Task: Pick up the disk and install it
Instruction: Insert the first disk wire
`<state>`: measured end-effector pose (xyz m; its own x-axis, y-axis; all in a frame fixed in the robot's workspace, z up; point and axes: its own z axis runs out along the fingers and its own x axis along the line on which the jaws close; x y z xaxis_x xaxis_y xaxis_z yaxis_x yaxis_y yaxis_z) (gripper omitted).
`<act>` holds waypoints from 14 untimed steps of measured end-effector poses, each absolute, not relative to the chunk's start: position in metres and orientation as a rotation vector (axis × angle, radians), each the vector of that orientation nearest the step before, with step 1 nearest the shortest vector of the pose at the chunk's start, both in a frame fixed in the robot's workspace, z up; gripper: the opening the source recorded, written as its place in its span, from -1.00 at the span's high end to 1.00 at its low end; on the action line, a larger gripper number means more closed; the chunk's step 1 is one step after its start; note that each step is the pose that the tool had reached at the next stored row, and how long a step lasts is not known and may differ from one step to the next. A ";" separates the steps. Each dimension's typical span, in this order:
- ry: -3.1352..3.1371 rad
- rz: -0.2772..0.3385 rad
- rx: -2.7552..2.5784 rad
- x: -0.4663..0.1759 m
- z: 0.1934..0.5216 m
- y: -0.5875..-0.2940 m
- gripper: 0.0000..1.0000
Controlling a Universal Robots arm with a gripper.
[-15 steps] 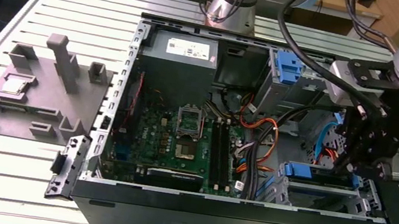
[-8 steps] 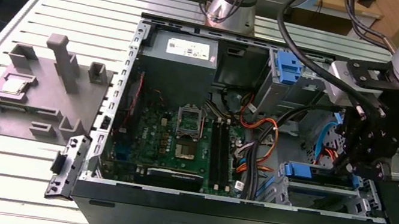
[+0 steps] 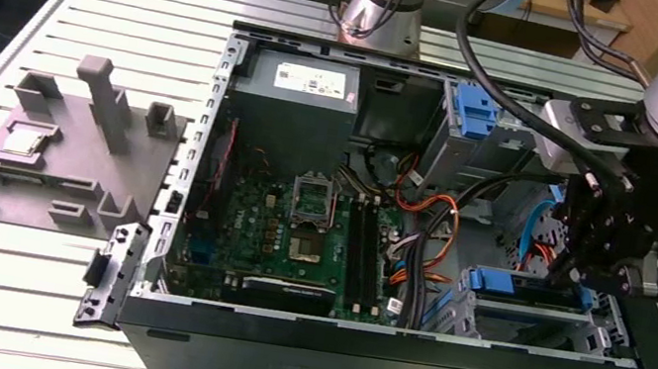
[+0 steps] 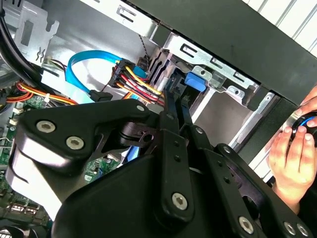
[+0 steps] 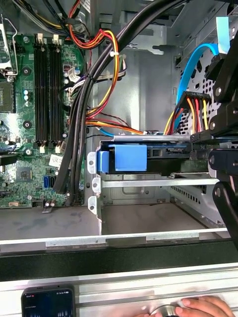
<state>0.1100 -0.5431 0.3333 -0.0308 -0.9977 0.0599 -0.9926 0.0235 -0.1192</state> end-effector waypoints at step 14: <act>2.225 -0.198 -2.152 0.110 0.333 -0.544 0.67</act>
<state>0.1100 -0.5436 0.3332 -0.0370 -0.9975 0.0599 -0.9924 0.0296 -0.1192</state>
